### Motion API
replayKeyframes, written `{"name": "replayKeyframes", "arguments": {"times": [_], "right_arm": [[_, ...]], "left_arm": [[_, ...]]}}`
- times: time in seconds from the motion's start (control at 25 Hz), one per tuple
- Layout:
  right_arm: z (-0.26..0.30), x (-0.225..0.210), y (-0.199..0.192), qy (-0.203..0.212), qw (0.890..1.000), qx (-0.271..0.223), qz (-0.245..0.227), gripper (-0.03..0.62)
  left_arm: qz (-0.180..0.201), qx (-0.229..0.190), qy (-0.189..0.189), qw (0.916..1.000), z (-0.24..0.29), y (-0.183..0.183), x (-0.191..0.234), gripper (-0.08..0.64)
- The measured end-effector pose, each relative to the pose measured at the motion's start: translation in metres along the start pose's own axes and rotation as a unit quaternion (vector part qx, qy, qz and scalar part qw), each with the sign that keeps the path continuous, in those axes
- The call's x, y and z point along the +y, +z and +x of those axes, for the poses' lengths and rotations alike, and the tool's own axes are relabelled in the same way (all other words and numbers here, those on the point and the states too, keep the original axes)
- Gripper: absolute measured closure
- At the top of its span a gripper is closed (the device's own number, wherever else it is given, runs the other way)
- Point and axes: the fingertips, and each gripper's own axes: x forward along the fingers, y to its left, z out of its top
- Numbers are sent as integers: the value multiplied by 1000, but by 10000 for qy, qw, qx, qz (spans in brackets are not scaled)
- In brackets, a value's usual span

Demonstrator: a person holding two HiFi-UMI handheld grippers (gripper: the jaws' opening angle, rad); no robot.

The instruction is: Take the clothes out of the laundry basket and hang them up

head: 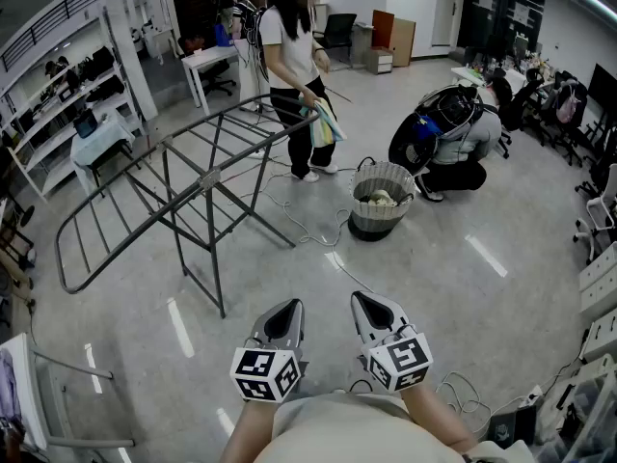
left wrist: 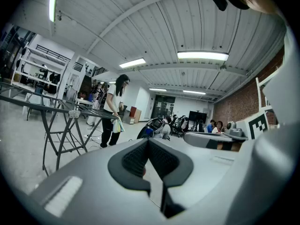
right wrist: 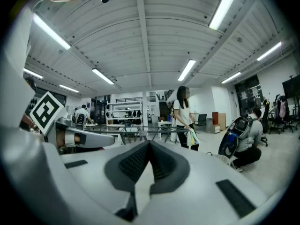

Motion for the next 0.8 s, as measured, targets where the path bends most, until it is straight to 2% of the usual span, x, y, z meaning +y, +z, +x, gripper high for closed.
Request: {"name": "replayKeyframes", "arguments": {"times": [0.24, 0.8], "right_arm": [[-7, -5, 0, 64, 9999, 10, -111, 592], [-17, -11, -7, 116, 9999, 26, 30, 592]], "left_arm": [[-51, -32, -14, 10000, 4, -4, -12, 549], [-197, -18, -51, 9998, 6, -11, -21, 549]]}}
